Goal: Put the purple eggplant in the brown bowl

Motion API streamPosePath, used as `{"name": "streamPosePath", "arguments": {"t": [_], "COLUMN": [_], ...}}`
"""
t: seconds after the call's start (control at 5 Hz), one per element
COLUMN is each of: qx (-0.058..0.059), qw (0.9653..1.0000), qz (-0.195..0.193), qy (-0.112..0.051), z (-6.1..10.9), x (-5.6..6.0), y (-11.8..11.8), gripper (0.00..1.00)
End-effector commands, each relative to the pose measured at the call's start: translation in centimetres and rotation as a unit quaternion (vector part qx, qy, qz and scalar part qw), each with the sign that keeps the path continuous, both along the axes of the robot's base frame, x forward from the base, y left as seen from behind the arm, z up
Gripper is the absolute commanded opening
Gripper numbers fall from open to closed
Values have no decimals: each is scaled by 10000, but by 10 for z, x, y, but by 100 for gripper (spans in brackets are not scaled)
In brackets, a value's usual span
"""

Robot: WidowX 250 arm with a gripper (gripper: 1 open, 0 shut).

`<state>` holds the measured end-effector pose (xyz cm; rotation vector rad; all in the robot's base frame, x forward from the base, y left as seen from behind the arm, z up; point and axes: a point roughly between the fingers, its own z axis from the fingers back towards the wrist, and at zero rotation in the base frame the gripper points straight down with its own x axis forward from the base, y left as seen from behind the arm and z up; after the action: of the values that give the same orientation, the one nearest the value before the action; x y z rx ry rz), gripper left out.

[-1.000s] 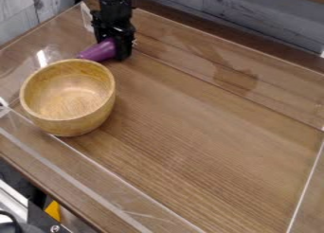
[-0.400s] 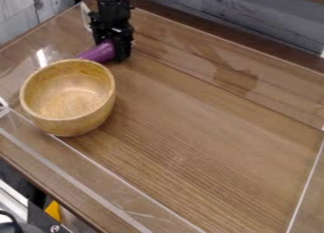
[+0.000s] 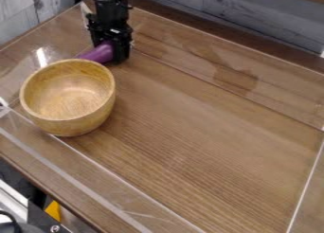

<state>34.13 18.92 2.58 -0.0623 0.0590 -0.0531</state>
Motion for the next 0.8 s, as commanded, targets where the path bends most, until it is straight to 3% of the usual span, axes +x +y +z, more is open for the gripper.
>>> {"name": "streamPosePath", "arguments": {"t": [0.0,0.6], "qx": [217,134], "qw": [9987,9985], "qz": [100,220], "qy": [-443,-484], "z": [41,49], "x": [3,-3], "y": [8,8], "gripper": [0,0]}}
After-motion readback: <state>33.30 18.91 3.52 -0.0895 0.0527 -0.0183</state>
